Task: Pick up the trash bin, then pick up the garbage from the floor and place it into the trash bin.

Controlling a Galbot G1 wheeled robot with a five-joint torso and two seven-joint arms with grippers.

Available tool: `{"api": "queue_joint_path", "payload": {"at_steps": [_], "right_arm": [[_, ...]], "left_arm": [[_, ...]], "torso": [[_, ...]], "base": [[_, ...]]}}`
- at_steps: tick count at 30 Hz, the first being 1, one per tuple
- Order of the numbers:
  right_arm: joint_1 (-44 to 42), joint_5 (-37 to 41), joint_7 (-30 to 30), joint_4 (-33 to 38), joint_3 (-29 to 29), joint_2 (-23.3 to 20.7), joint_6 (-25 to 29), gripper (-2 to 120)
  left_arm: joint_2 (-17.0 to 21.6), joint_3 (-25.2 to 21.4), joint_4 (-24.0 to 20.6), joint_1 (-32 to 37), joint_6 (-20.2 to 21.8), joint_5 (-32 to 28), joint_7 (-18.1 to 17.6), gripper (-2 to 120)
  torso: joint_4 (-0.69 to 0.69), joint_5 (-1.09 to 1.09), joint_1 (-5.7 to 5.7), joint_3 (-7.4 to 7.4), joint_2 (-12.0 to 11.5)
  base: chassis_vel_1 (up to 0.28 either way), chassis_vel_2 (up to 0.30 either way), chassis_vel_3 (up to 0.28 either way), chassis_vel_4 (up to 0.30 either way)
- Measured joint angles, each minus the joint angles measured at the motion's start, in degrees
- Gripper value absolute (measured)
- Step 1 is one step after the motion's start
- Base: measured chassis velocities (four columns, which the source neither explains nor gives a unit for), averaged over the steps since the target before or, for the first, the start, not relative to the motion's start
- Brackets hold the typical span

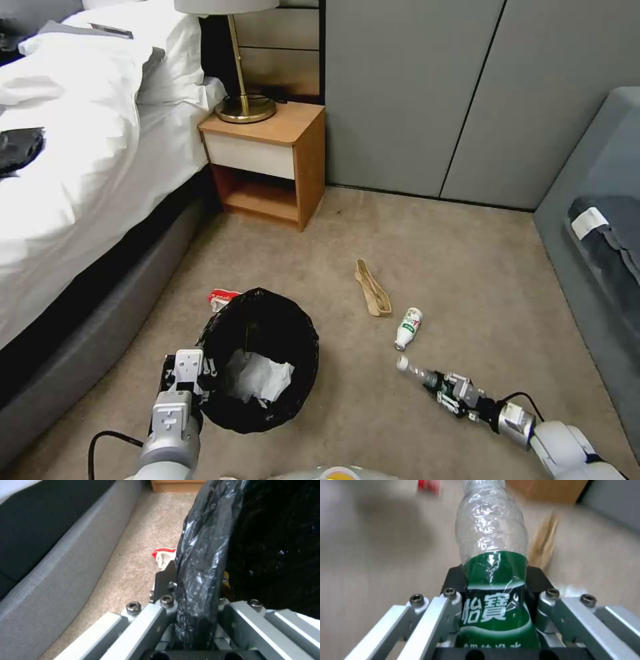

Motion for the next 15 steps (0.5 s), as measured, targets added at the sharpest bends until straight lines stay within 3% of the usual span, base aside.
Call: {"api": "queue_joint_path", "payload": {"at_steps": [1, 2, 5, 6, 9, 10, 15], "right_arm": [[-1.35, 2.04, 0.71, 4.5, 0.83, -0.01, -1.06, 25], [-1.35, 2.04, 0.71, 4.5, 0.83, -0.01, -1.06, 25], [-4.59, 9.48, 3.06, 17.87, 2.12, 0.21, -4.9, 25], [-4.59, 9.48, 3.06, 17.87, 2.12, 0.21, -4.9, 25], [-5.77, 14.43, 5.76, 28.93, 1.72, 0.66, -7.19, 24], [-5.77, 14.43, 5.76, 28.93, 1.72, 0.66, -7.19, 24], [-7.07, 19.39, 12.51, 40.03, -4.32, 0.11, -10.83, 24]], "left_arm": [[0.02, 0.08, 0.06, -0.08, 0.01, -0.03, 0.0, 1], [0.02, 0.08, 0.06, -0.08, 0.01, -0.03, 0.0, 1], [0.1, 0.14, 0.13, -0.19, 0.02, -0.18, 0.01, 1], [0.1, 0.14, 0.13, -0.19, 0.02, -0.18, 0.01, 1], [0.22, -0.02, 0.19, -0.14, 0.02, -0.57, 0.02, 1], [0.22, -0.02, 0.19, -0.14, 0.02, -0.57, 0.02, 1], [0.27, -0.05, 0.53, -0.15, -0.1, -0.82, 0.02, 1]], "torso": [[0.03, -0.03, 0.0, 0.0, 0.0], [0.03, -0.03, 0.0, 0.0, 0.0], [0.0, -0.03, 0.0, 0.0, 0.0], [0.0, -0.03, 0.0, 0.0, 0.0], [0.01, -0.02, 0.0, 0.0, 0.0], [0.01, -0.02, 0.0, 0.0, 0.0], [0.0, -0.03, 0.0, -0.01, 0.0]], "base": [[0.0, 0.0, 0.0, 0.0], [0.0, 0.0, 0.0, 0.0], [0.0, 0.0, 0.0, 0.0], [0.0, 0.0, 0.0, 0.0], [0.0, 0.0, 0.0, 0.0], [0.0, 0.0, 0.0, 0.0], [0.0, 0.0, 0.0, 0.0]]}}
